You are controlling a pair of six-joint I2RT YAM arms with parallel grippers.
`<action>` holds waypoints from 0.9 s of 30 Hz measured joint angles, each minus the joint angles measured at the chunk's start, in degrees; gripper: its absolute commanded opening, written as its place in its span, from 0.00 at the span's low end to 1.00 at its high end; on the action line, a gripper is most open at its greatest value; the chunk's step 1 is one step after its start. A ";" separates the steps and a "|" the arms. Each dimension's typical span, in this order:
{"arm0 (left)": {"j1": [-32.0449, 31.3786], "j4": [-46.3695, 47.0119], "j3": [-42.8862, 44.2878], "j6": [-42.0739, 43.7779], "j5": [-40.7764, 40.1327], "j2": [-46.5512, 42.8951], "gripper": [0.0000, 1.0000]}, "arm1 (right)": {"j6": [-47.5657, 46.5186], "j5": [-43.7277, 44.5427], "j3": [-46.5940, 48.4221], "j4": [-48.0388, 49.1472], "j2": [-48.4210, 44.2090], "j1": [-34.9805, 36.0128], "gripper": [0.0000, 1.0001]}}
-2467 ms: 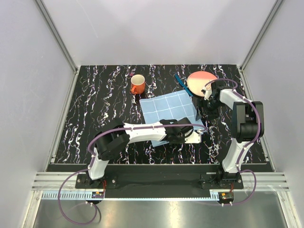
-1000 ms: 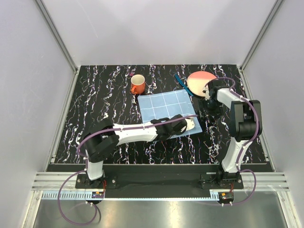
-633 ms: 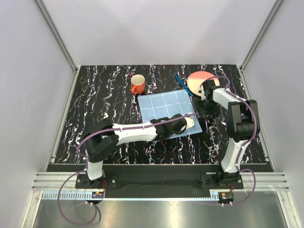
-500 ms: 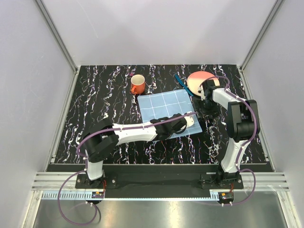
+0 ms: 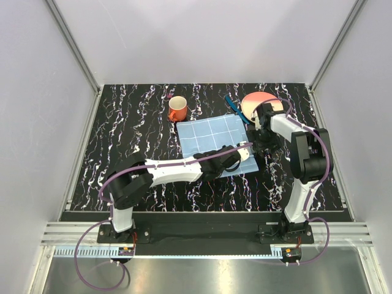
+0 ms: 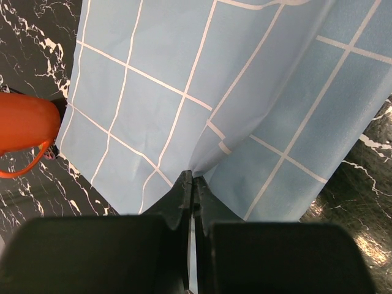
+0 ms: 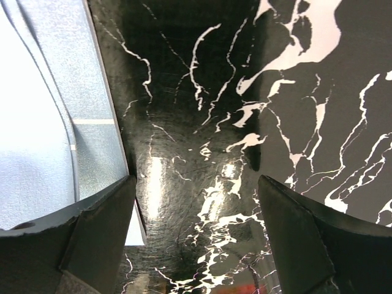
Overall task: Set the dinner table for one person
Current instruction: Flatten out the napkin at the center of the board.
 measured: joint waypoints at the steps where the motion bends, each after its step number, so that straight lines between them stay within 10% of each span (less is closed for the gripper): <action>1: 0.02 0.02 0.00 0.00 -0.09 0.00 0.00 | 0.00 0.00 0.00 -0.02 0.00 0.15 0.89; 27: 0.33 0.44 0.00 -0.24 -0.87 0.00 0.00 | -0.02 1.64 4.81 -2.89 1.77 1.09 0.90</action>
